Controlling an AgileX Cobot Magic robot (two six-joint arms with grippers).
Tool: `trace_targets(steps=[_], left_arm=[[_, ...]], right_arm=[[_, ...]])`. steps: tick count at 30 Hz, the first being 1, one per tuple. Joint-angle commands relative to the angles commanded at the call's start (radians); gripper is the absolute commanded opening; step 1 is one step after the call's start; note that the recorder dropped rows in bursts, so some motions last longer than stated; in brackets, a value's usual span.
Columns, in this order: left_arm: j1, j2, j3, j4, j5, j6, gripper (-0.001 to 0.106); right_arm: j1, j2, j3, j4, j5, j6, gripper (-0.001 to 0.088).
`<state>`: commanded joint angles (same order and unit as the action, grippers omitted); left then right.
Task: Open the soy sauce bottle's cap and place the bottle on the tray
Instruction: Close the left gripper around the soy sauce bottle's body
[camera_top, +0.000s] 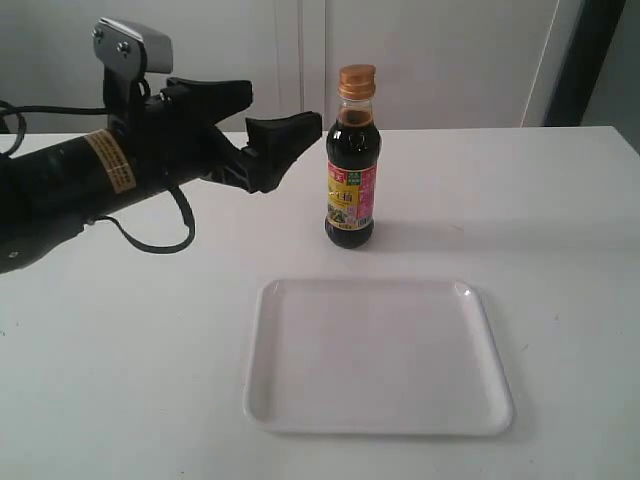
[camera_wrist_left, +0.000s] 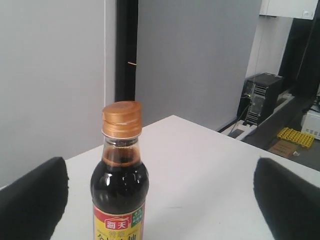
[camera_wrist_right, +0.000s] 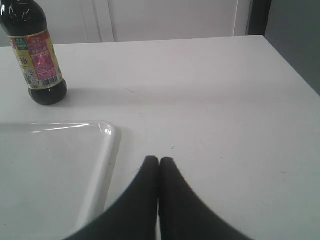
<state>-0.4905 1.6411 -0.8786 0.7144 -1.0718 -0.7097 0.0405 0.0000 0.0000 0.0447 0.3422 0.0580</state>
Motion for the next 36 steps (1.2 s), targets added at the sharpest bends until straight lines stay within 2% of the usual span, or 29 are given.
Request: trace_targets(steps=[7, 31, 36], left_arm=[[0.0, 0.086, -0.051, 0.038, -0.071, 0.0, 0.105], [0.0, 0.355, -0.268, 0.056, -0.079, 0.034, 0.105], [-0.022, 0.426, -0.336, 0.049, -0.069, 0.036, 0.105]], right_arm=[[0.0, 0.0, 0.0, 0.0, 0.0, 0.0, 0.0], [0.0, 0.0, 0.0, 0.0, 0.0, 0.0, 0.0], [0.0, 0.0, 0.0, 0.0, 0.0, 0.0, 0.0]])
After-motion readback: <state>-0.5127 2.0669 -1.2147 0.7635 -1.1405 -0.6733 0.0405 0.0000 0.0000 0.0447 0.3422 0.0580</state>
